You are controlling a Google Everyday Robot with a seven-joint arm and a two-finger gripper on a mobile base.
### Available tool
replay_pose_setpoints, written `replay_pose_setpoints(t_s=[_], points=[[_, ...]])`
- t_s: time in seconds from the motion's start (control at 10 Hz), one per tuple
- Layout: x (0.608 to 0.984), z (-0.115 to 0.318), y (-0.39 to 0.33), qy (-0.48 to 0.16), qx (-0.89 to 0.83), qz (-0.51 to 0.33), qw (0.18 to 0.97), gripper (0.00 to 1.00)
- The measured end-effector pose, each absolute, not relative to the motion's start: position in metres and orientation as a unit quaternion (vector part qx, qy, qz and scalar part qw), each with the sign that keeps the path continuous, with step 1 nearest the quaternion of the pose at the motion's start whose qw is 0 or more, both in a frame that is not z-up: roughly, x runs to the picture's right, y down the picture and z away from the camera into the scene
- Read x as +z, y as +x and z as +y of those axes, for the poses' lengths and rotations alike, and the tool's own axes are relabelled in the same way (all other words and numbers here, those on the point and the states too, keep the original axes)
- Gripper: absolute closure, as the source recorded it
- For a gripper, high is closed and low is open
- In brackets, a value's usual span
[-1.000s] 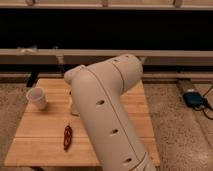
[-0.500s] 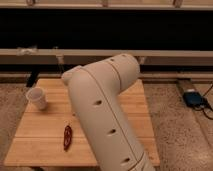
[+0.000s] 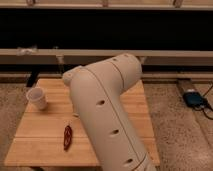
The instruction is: Place the white sponge in the ceramic bowl
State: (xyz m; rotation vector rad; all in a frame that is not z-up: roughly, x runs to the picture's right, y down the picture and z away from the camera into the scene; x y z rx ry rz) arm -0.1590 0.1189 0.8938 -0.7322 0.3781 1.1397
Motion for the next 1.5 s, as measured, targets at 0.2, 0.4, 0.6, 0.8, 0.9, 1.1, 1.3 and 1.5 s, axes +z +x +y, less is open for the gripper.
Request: replay_pose_setpoints(t_s=[0.2, 0.4, 0.6, 0.8, 0.9, 1.1, 1.3, 1.5], points=[[0.88, 0.115, -0.145, -0.343, 0.533, 0.153, 0.758, 1.0], [0.86, 0.11, -0.126, -0.347, 0.538, 0.13, 0.757, 1.0], [0.832, 0.107, -0.109, -0.348, 0.536, 0.108, 0.761, 1.0], [0.808, 0.108, -0.085, -0.344, 0.54, 0.095, 0.763, 1.0], [0.791, 0.112, -0.068, -0.34, 0.542, 0.089, 0.763, 1.0], [0.769, 0.127, -0.045, -0.339, 0.543, 0.087, 0.763, 1.0], [0.751, 0.143, -0.02, -0.338, 0.55, 0.088, 0.759, 1.0], [0.736, 0.158, 0.002, -0.337, 0.56, 0.093, 0.751, 1.0]])
